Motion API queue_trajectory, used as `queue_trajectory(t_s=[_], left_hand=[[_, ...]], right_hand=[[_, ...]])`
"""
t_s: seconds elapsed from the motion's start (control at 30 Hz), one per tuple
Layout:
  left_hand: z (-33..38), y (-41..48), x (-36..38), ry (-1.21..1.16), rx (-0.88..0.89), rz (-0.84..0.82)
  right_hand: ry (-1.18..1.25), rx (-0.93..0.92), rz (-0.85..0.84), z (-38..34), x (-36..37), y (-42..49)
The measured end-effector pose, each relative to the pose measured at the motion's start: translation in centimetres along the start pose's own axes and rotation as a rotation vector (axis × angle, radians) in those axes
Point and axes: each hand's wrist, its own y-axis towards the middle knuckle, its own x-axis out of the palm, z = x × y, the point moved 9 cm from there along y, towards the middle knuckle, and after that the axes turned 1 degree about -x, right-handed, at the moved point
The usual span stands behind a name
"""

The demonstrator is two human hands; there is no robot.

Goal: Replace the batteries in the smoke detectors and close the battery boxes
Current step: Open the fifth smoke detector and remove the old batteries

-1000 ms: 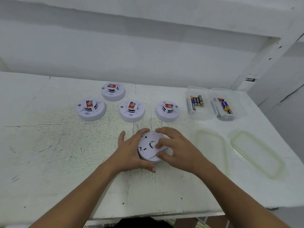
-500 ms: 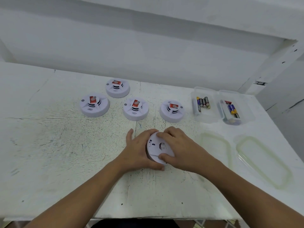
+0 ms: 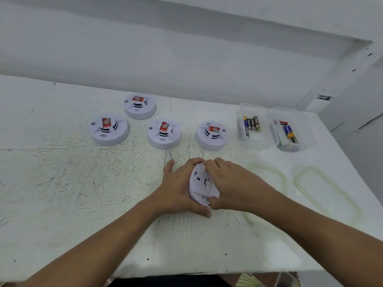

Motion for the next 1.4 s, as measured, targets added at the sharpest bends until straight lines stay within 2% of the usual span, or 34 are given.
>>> queue_trajectory(t_s=[0.53,1.4], left_hand=[[-0.3,0.6,0.2,0.109,0.031,0.007],[-0.6,1.1,0.3,0.113,0.010,-0.019]], right_hand=[[-0.120,-0.130,-0.164,-0.4,0.6,2.3],[-0.026,-0.145,-0.193,-0.2,1.2,2.7]])
